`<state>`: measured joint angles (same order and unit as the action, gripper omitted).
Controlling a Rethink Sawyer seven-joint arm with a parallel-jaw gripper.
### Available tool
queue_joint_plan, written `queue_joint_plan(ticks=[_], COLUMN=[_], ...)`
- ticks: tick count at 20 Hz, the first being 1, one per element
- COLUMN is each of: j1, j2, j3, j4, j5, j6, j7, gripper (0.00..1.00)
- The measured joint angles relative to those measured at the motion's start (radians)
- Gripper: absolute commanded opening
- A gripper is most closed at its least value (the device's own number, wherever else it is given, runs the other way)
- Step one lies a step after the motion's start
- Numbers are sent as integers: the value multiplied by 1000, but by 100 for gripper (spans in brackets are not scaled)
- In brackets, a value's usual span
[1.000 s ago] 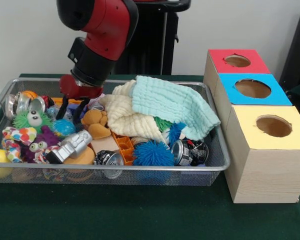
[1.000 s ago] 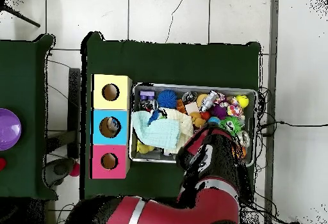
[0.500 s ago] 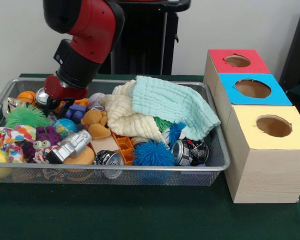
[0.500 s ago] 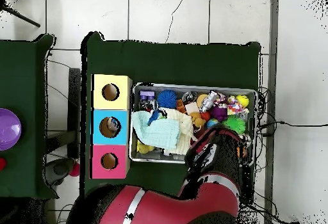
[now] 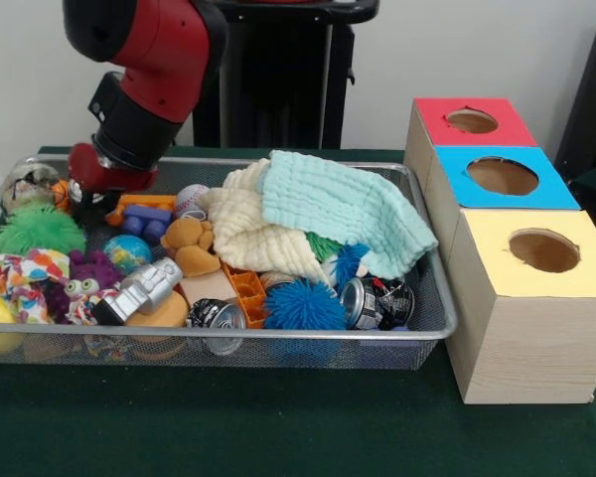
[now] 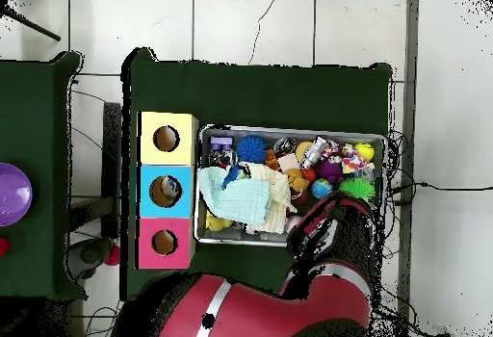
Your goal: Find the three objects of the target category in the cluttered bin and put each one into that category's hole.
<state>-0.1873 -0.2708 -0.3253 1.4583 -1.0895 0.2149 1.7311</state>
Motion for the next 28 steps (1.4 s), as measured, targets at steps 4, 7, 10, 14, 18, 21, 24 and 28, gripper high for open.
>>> queue_joint_plan(ticks=[4,7,10,14,18,21,24,28], j1=[-17,-40,-59,-111,-281,-387,-544,-659], j2=[-3,-10,-24,-57,-127,-160,-206,-220], j3=[1,1,4,44,201,288,410,514], j4=[0,0,1,4,53,91,153,213], j5=[1,2,11,35,110,166,256,319], j6=[-2,-7,-13,-13,-11,-8,-5,-5], j7=[0,0,0,0,0,0,0,0], gripper=[0,0,0,0,0,0,0,0])
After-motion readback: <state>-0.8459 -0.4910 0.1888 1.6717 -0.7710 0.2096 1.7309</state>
